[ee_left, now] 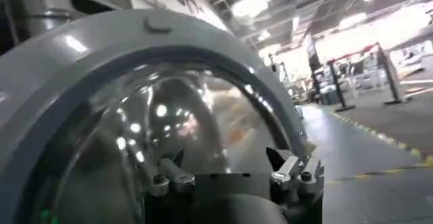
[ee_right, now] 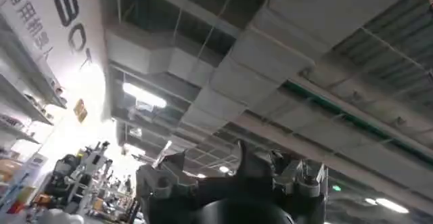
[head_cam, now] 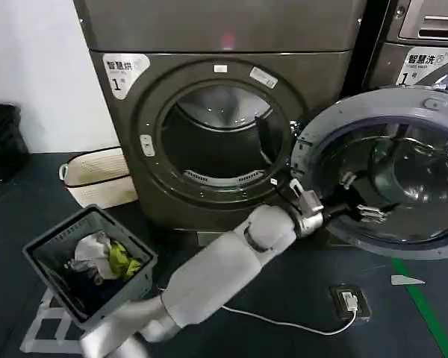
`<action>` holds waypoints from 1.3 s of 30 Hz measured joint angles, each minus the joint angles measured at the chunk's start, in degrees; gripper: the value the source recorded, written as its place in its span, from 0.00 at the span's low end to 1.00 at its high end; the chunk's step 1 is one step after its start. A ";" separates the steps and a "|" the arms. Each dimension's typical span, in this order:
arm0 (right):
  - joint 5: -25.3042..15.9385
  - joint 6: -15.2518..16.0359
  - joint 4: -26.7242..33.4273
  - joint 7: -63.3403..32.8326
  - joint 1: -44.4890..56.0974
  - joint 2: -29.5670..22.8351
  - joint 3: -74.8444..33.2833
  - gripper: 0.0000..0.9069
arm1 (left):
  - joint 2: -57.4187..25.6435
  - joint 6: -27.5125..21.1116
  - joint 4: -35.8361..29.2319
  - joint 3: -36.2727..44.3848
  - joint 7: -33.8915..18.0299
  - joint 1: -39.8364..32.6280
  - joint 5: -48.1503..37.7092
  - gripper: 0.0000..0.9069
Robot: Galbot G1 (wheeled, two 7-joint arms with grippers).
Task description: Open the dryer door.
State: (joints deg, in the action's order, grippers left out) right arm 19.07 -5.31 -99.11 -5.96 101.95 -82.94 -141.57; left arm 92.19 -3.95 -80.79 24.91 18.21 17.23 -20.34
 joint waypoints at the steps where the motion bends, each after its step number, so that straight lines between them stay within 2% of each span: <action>1: 0.00 -0.01 -0.02 0.11 0.00 0.03 0.02 1.00 | -0.01 -0.26 -0.97 0.01 0.05 0.16 -0.12 1.00; 5: 0.00 -0.01 -0.02 0.59 0.07 0.33 0.06 1.00 | -1.12 -1.24 -6.01 -0.08 0.78 2.19 -1.15 1.00; 12: 0.09 0.07 0.84 0.68 -0.21 1.30 0.80 1.00 | -13.05 -0.54 -15.73 -0.46 2.51 5.67 -0.64 1.00; 17: 0.31 0.15 1.69 0.67 -0.79 2.10 1.56 1.00 | -23.78 2.45 -22.83 -2.09 2.77 8.60 1.77 1.00; 27: 0.38 -0.26 3.61 1.81 -2.33 4.09 4.01 1.00 | -46.24 11.67 -32.97 -8.38 3.27 15.87 18.42 1.00; 33: 0.45 0.00 4.10 2.56 -3.41 6.09 6.85 1.00 | -56.50 20.42 -33.60 -18.42 3.47 24.02 32.83 1.00; 39: 0.09 0.13 4.09 3.03 -4.61 8.22 10.56 1.00 | -64.14 28.35 -31.23 -29.54 0.58 33.86 48.21 1.00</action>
State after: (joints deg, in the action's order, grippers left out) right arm 19.16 -5.18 -95.02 -2.93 97.34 -74.73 -131.02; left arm 28.05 24.41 -112.02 -4.64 18.79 51.09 27.86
